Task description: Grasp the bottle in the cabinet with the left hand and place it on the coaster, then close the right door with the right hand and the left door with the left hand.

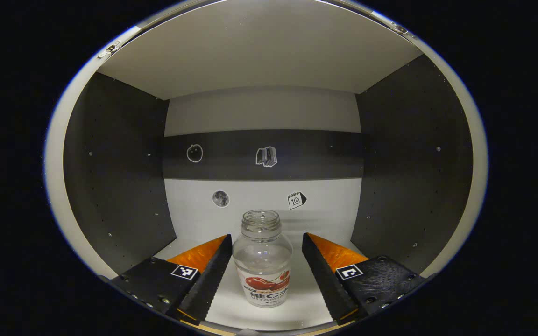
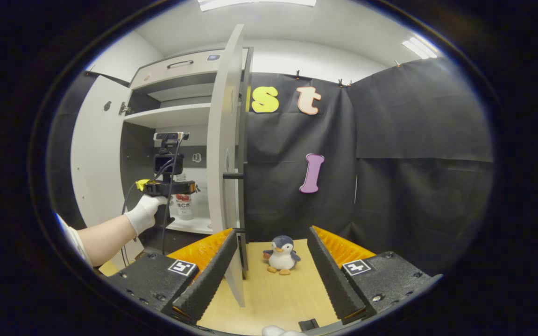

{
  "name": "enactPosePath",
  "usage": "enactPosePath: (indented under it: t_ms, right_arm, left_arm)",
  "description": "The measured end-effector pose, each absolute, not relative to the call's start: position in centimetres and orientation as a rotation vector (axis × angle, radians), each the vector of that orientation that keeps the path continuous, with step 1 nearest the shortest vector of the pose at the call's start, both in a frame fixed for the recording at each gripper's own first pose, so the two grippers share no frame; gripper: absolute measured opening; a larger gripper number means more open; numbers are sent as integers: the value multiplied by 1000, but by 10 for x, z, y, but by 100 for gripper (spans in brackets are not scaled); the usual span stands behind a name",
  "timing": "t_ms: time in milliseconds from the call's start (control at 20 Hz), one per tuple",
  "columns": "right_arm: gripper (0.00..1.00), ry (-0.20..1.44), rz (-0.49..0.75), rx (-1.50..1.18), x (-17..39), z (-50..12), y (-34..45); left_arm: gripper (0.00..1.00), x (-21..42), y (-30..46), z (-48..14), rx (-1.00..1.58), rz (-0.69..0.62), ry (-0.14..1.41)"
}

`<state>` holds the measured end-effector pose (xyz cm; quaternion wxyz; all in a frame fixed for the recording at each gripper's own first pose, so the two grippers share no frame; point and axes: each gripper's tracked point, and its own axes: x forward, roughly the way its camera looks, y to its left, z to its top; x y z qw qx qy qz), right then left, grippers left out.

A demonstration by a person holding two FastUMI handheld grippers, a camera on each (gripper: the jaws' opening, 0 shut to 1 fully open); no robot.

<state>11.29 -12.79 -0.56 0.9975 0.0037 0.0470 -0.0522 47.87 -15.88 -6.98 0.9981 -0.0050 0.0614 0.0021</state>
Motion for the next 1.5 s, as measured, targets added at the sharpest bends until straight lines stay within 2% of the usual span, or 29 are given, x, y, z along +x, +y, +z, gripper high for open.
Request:
enactPosePath:
  t_ms: [100,500,650,700,750,950,1050,1150,1200,1500]
  right_arm:
    - [99,95,-114,13,113,-6,-132]
    - [99,91,-105,14,110,-6,-125]
    - [99,79,-93,16,104,-2,-118]
    - [99,73,-88,16,101,-2,-114]
    - [99,66,-89,15,98,-1,-111]
    - [99,60,-99,8,78,-8,-100]
    - [99,59,-116,1,68,-13,-97]
    - [99,54,-130,-6,58,-17,-95]
    - [99,49,-137,-5,54,-18,-95]
    - [99,58,-164,16,39,-34,-112]
  left_arm:
    - [79,481,-161,-70,-15,-7,121]
    - [76,459,-156,-50,-26,-49,92]
    - [76,415,-146,-29,-15,-56,56]
    - [72,400,-142,-25,-19,-60,47]
    - [76,383,-138,-22,-22,-64,45]
    - [76,320,-115,-23,-33,-74,41]
    - [80,286,-107,-31,-51,-86,52]
    - [73,256,-100,-45,-74,-97,69]
    - [76,244,-96,-50,-72,-94,59]
    - [76,187,-104,-103,-64,-104,76]
